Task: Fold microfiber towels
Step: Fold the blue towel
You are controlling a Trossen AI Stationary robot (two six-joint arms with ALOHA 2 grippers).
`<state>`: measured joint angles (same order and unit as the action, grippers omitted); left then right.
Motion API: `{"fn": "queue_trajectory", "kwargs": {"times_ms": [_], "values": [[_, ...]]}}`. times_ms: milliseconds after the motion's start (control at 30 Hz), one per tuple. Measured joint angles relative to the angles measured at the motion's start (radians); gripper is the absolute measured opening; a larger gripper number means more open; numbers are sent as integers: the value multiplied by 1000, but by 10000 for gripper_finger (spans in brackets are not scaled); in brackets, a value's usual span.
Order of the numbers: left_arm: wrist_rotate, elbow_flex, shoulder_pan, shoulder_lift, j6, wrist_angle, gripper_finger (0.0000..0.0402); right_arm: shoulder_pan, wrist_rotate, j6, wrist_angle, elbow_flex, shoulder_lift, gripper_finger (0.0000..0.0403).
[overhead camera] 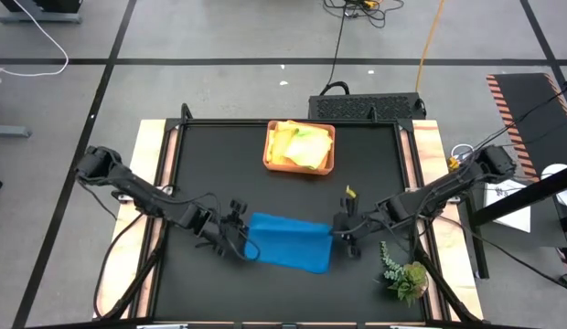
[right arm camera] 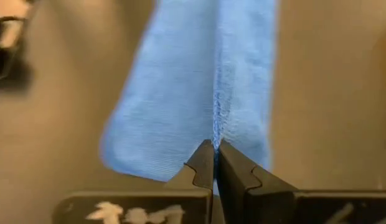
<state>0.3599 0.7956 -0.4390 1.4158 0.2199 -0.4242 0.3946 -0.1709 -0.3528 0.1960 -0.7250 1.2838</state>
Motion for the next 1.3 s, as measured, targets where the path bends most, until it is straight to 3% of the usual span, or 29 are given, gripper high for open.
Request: {"fn": "queue_trajectory", "kwargs": {"times_ms": [233, 500, 700, 900, 1033, 1200, 1300], "values": [[-30, 0, -71, 7, -89, 18, 1, 46, 105, -28, -123, 0, 152, 0], [-47, -1, -142, 136, -176, 68, 2, 66, 178, -65, -236, 0, 213, 0], [-54, -2, -141, 147, -285, 85, 38, 68, 309, -92, -279, 0, 236, 30], [-93, -2, -141, 106, -311, 104, 86, 64, 307, -110, -244, 0, 211, 88], [-50, -1, -138, 46, -312, 111, 108, 62, 292, -99, -219, 0, 170, 117], [38, -1, -107, 24, -295, 181, 115, 36, 96, -106, -95, 0, 152, 124], [24, -1, -73, 38, -275, 271, 115, 15, 67, -106, -98, 0, 174, 120]]}}
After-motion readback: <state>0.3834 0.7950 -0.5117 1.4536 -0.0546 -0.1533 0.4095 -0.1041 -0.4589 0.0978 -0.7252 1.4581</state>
